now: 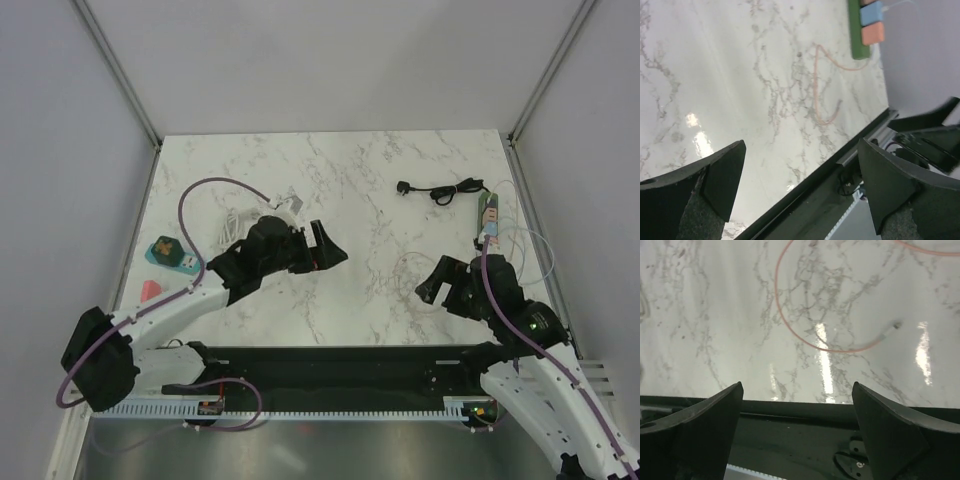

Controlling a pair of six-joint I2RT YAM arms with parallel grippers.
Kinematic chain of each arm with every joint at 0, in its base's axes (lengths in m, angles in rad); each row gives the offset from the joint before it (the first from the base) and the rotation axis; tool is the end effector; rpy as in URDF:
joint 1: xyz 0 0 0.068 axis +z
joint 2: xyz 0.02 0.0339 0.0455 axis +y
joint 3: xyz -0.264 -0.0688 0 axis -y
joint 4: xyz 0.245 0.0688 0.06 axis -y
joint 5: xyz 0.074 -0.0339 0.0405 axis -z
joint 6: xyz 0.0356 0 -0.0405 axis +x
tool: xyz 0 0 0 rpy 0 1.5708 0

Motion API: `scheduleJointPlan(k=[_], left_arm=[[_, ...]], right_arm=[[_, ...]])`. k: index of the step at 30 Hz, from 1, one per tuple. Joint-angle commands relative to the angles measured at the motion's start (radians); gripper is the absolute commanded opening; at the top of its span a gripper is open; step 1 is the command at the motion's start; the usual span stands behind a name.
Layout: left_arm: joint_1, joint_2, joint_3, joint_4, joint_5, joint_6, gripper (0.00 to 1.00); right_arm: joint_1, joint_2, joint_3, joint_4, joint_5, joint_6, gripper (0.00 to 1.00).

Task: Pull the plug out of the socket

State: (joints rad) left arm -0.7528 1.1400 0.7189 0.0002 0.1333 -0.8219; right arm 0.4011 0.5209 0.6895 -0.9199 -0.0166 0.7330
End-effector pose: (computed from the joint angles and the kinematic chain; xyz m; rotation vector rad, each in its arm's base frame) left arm 0.1848 -0.1796 0.2633 0.0189 2.1780 -1.1015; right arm 0.0942 0.0406 0.2703 0.3874 2.3652 0.5759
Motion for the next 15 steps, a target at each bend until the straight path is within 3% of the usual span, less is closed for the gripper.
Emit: scheduleJointPlan(k=[1, 5, 9, 15], left_arm=[[-0.003, 0.154, 0.15, -0.244, -0.113, 0.07, 1.0], [0.0, 0.199, 0.232, -0.347, -0.25, 0.051, 1.0], [0.02, 0.135, 0.212, -0.364, -0.389, 0.035, 1.0], [0.073, 0.06, 0.189, -0.344, -0.379, 0.098, 1.0]], right_arm=[[-0.002, 0.043, 0.084, -0.126, 0.191, -0.049, 0.98], [-0.004, 0.151, 0.137, -0.1, 0.19, -0.083, 0.98], [-0.005, 0.298, 0.23, -0.068, 0.248, -0.127, 0.98], [-0.04, 0.534, 0.387, -0.048, 0.449, -0.237, 0.98]])
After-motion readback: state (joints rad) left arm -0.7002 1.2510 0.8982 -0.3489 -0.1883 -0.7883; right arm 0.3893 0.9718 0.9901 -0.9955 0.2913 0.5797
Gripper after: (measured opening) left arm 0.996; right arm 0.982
